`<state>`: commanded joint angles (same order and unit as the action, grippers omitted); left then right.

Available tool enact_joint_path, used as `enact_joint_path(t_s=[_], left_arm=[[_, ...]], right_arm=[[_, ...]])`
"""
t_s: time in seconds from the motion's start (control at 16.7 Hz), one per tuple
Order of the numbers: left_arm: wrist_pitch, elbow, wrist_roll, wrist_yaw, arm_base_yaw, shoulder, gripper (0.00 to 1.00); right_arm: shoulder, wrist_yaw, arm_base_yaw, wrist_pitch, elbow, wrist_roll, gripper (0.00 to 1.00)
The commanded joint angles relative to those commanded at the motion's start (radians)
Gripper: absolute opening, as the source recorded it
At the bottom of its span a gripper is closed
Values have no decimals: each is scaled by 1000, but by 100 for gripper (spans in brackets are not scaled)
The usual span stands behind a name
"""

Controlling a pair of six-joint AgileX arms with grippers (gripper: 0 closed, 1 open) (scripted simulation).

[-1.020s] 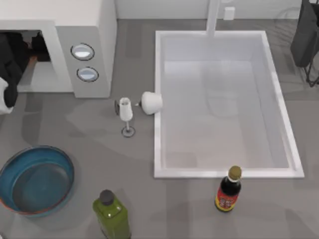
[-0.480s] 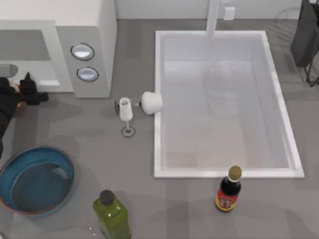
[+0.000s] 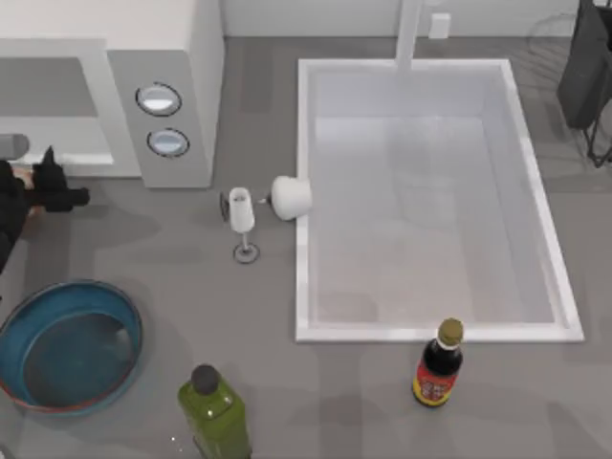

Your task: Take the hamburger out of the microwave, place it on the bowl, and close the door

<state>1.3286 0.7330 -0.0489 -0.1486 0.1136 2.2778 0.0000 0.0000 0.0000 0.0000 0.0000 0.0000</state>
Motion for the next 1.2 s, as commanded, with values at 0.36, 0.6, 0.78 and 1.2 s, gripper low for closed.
enact_joint_path(t_s=[0.36,0.6,0.78,1.2], left_arm=[[-181,2,-1,3,0,-180,0],[-349,7,-2,4,1,-340,0],[-416,10,-2,5,1,-405,0],[-442,21,25,9,-10,-408,0]], right_arm=[[0,0,0,0,0,0,100],[0,0,0,0,0,0,100],[0,0,0,0,0,0,100],[0,0,0,0,0,0,100]])
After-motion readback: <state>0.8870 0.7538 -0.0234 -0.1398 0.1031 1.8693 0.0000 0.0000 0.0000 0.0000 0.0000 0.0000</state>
